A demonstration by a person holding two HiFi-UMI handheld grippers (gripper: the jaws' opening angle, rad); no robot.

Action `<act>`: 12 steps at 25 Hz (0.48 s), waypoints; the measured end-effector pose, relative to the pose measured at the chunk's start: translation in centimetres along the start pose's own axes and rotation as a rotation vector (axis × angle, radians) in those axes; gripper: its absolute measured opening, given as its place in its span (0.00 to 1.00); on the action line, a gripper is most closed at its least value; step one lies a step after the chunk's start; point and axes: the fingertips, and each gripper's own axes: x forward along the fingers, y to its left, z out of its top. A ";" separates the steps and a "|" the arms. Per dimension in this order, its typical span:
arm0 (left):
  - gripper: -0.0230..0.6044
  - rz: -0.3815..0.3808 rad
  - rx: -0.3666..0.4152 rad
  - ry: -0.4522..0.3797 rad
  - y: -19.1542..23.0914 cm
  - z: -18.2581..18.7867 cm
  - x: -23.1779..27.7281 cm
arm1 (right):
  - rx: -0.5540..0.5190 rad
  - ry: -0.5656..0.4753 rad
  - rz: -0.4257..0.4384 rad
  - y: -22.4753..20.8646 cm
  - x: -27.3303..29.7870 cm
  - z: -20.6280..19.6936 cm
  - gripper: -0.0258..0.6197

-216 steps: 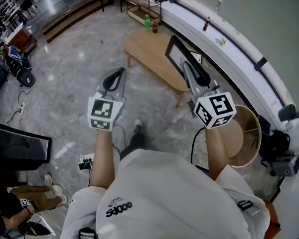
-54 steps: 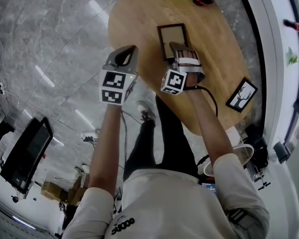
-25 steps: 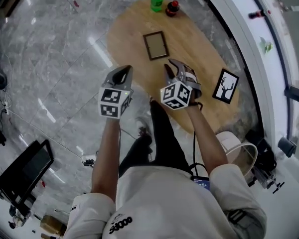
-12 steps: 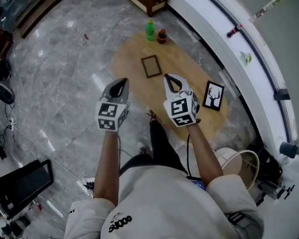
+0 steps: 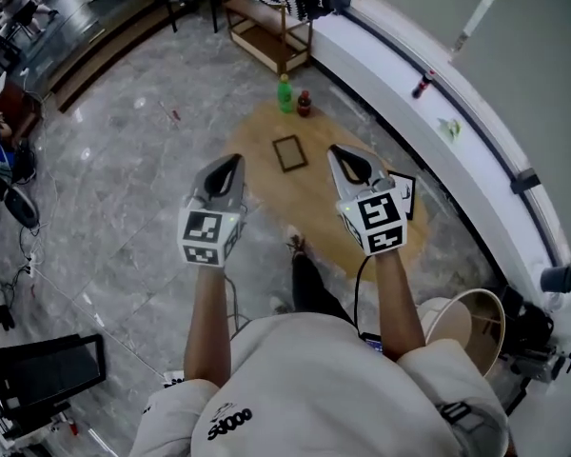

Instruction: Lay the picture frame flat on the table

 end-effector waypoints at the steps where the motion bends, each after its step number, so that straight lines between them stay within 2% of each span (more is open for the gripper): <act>1: 0.05 -0.005 0.018 -0.014 -0.3 1.0 -0.8 | -0.004 -0.022 0.002 0.4 -1.1 1.2 0.04; 6: 0.05 -0.016 0.099 -0.077 -0.6 5.4 -4.6 | -0.028 -0.107 0.019 2.7 -5.2 6.3 0.04; 12: 0.05 -0.013 0.131 -0.154 -1.0 9.9 -8.5 | -0.051 -0.153 0.009 4.6 -8.2 9.9 0.04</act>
